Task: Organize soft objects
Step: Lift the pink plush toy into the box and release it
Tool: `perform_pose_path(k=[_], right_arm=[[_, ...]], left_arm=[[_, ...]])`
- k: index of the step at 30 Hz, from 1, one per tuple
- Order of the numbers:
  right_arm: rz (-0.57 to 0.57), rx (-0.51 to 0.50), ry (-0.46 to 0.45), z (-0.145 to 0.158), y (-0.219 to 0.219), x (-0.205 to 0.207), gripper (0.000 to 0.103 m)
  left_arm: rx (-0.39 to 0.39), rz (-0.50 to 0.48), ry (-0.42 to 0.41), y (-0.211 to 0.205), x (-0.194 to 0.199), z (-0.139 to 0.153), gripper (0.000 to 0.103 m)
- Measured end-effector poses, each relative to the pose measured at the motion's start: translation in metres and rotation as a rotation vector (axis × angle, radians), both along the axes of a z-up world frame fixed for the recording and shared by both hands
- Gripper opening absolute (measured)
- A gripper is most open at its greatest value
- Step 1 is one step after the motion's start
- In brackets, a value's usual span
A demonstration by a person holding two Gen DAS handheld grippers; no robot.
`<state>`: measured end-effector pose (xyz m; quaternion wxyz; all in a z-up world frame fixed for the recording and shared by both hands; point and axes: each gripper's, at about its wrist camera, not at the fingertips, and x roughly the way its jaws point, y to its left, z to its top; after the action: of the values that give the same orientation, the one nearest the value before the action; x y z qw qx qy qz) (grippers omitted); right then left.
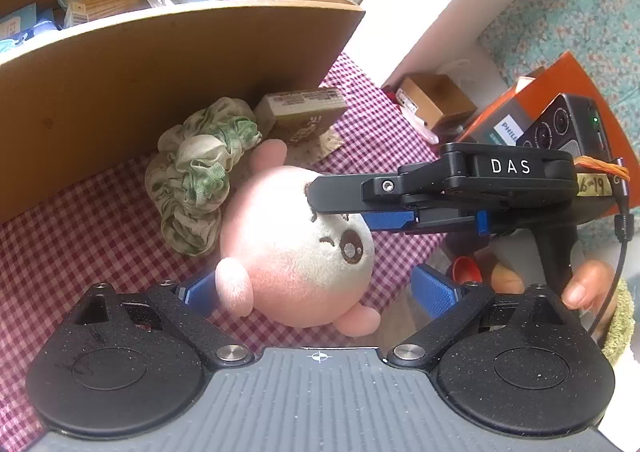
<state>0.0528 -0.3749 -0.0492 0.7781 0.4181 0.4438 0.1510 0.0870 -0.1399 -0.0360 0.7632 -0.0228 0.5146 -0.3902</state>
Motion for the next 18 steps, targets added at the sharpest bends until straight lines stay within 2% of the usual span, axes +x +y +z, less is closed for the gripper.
perform_pose_path(k=[6,12,18], right_arm=[[-0.039,0.024,-0.021,0.014,0.006,-0.020,0.065],[-0.063,0.016,-0.107,0.048,0.012,-0.033,0.065],[-0.057,0.004,-0.213,0.090,0.024,-0.021,0.065]], left_arm=[[-0.016,-0.021,-0.012,0.006,-0.020,0.011,0.098],[-0.054,-0.017,-0.086,0.023,-0.035,0.040,0.098],[-0.101,0.011,-0.190,0.037,-0.039,0.075,0.098]])
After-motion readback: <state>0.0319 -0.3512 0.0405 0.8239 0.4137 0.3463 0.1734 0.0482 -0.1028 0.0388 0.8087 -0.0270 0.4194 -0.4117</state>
